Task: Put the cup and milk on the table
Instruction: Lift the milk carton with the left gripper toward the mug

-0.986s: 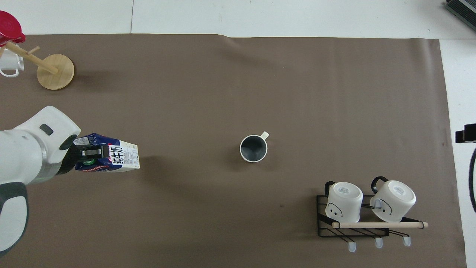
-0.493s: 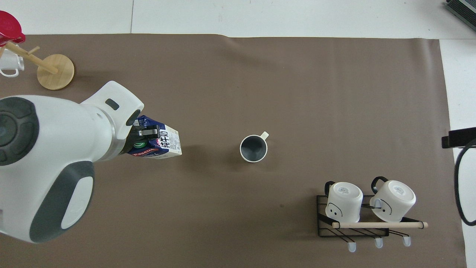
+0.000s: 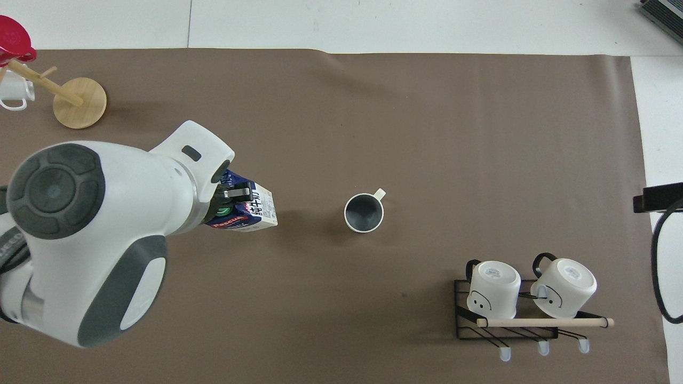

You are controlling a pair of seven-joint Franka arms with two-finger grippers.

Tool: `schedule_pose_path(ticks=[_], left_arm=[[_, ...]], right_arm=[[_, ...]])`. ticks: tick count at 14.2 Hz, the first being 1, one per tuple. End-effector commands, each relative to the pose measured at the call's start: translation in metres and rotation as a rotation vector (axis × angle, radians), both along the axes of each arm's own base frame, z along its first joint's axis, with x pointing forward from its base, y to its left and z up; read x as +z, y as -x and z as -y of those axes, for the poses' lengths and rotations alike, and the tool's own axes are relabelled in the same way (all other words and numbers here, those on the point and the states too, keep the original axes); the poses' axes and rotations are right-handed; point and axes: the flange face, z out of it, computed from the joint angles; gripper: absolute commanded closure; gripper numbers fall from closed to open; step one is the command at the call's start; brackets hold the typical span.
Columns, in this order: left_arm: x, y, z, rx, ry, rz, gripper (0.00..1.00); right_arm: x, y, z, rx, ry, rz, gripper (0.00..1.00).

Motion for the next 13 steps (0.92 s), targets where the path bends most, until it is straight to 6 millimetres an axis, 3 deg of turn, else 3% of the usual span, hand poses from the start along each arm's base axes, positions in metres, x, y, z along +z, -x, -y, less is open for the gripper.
schedule_pose_path(ticks=[1, 5, 13], left_arm=[[-0.011, -0.003, 0.026, 0.030, -0.022, 0.030, 0.49], [-0.036, 0.004, 0.068, 0.074, -0.038, 0.061, 0.49], [-0.049, 0.001, 0.070, 0.071, -0.045, 0.070, 0.48]], right_arm=[[0.001, 0.006, 0.000, 0.024, -0.004, 0.003, 0.00], [0.002, 0.007, 0.001, 0.024, -0.004, 0.004, 0.00], [0.001, 0.006, 0.001, 0.022, -0.004, 0.003, 0.00]])
